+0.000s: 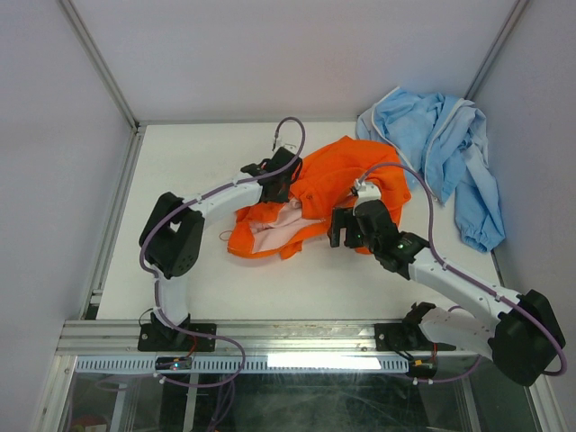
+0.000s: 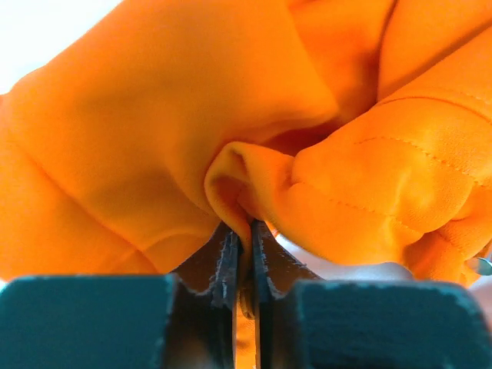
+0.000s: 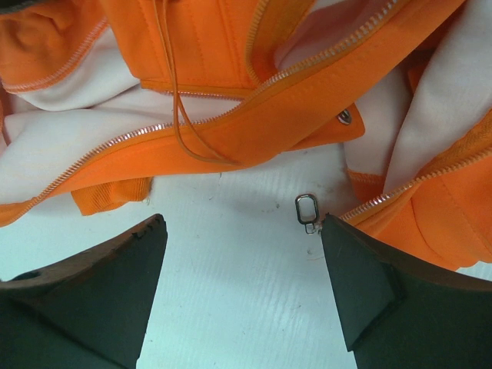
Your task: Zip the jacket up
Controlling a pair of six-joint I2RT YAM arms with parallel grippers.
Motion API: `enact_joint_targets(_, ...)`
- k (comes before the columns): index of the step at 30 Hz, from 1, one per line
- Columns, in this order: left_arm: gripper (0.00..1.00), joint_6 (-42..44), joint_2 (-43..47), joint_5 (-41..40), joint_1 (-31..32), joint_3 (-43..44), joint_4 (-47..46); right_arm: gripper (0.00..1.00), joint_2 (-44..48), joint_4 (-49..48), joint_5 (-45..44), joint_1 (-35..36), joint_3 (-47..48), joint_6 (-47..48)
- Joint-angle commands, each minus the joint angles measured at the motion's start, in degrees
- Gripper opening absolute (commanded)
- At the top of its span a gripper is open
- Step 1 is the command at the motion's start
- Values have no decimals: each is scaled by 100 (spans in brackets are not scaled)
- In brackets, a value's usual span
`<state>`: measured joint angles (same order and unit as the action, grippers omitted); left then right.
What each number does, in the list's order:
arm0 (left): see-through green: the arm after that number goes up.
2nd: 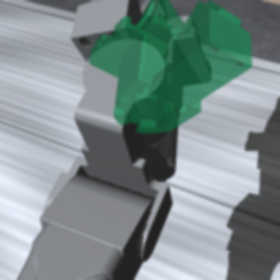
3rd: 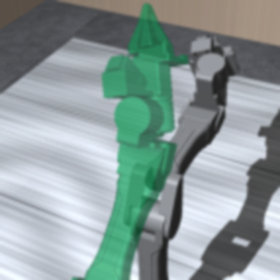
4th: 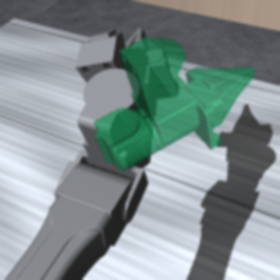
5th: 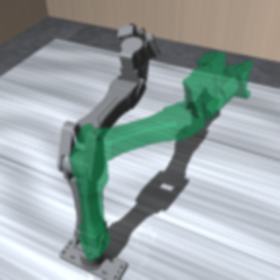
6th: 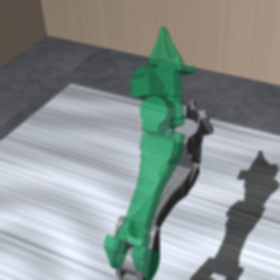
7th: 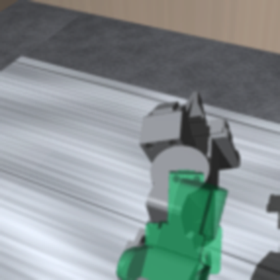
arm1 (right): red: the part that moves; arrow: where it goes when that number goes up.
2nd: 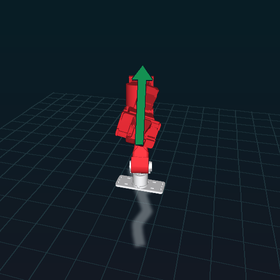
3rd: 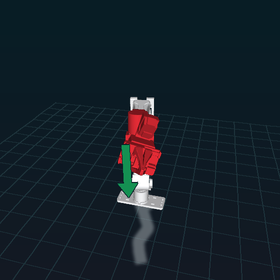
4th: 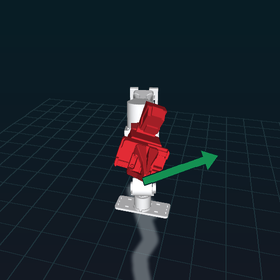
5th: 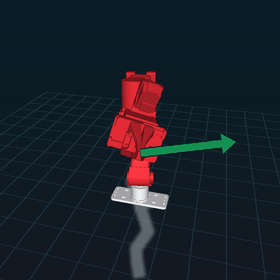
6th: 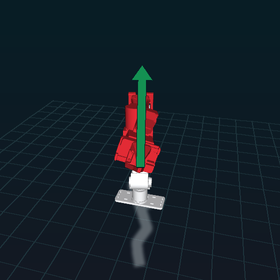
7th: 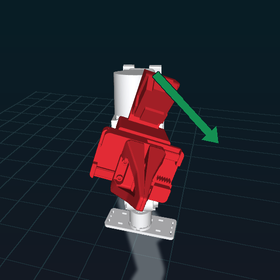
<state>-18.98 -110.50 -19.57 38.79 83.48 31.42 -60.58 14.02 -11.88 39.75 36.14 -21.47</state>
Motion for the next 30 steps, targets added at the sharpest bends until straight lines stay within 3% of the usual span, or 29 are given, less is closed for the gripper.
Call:
enact_joint_targets(1,0,365,561,-928,3,587,132,84,251,-376,-374,24,-11,-186)
enact_joint_targets(4,0,369,1147,-1533,1,862,461,85,358,-393,-611,27,-28,-146)
enact_joint_targets(9,0,470,2075,-1837,3,1614,879,86,200,-158,-1214,28,359,103)
enact_joint_targets(14,0,696,2458,-1691,1,3171,1598,87,370,-169,-976,26,675,347)
enact_joint_targets(19,0,947,2364,-1343,6,4841,1961,88,615,-262,-440,29,890,548)
enact_joint_targets(24,0,1563,1902,-1519,-75,5045,1473,88,493,-377,74,24,991,687)
enact_joint_targets(30,0,1624,919,-792,-1357,5126,917,88,-14,-629,670,28,911,705)
